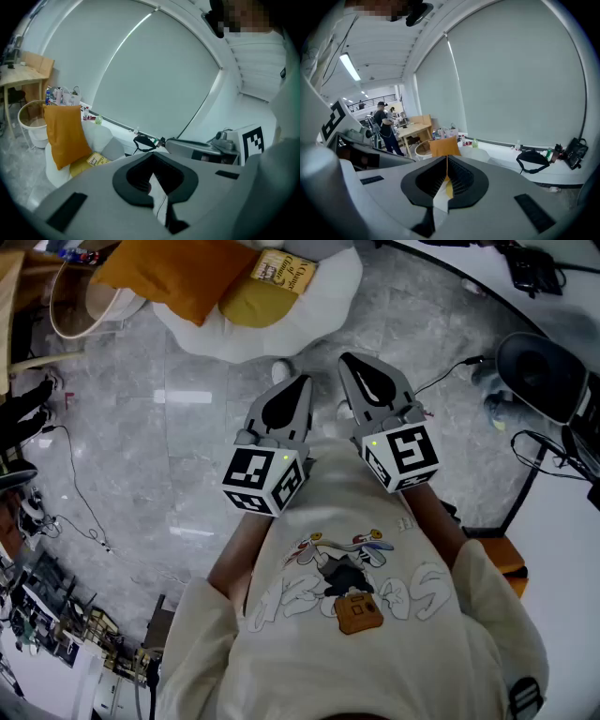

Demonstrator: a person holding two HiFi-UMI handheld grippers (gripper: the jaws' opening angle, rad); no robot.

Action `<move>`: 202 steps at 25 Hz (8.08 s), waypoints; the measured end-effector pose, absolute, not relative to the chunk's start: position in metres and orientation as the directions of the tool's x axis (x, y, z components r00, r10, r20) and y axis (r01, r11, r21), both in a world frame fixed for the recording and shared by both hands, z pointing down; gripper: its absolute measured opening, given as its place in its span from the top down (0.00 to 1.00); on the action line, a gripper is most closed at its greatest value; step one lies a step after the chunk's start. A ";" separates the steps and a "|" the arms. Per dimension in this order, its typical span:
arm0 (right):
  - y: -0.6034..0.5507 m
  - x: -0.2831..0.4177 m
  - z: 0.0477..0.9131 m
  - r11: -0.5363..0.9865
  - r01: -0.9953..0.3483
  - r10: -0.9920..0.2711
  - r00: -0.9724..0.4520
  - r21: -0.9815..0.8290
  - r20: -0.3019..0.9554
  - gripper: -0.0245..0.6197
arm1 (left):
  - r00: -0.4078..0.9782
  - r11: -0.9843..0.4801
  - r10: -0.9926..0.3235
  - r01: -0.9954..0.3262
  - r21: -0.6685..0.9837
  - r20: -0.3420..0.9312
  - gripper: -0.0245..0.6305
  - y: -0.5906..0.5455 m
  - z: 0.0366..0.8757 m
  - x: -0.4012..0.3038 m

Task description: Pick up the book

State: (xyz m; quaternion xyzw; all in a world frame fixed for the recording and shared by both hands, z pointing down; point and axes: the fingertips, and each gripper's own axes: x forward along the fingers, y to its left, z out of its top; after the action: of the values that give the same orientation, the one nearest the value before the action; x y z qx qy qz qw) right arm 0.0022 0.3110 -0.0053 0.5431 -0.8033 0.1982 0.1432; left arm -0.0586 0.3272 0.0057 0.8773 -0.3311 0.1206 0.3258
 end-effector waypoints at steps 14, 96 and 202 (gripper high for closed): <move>0.483 0.052 0.001 0.297 -0.904 -0.791 -0.413 -0.307 0.451 0.91 | 0.667 -0.486 -0.552 -0.745 0.456 0.501 0.96 0.480 0.001 -0.017; 0.054 0.038 0.161 0.310 -0.907 -0.668 -0.422 -0.286 0.613 0.87 | 0.679 -0.357 -0.405 -0.734 0.578 0.612 0.96 0.074 0.159 -0.049; -0.056 0.127 0.740 0.489 -0.749 -0.040 -0.531 -0.447 0.846 0.37 | 0.542 -0.106 -0.248 -0.839 0.534 0.803 0.96 0.020 0.635 0.053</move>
State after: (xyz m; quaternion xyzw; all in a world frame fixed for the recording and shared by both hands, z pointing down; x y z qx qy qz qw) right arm 0.1266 -0.0565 0.7401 0.2596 -0.7599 0.4337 0.4087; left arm 0.0525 0.0198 0.6354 0.6916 -0.3929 0.2728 0.5412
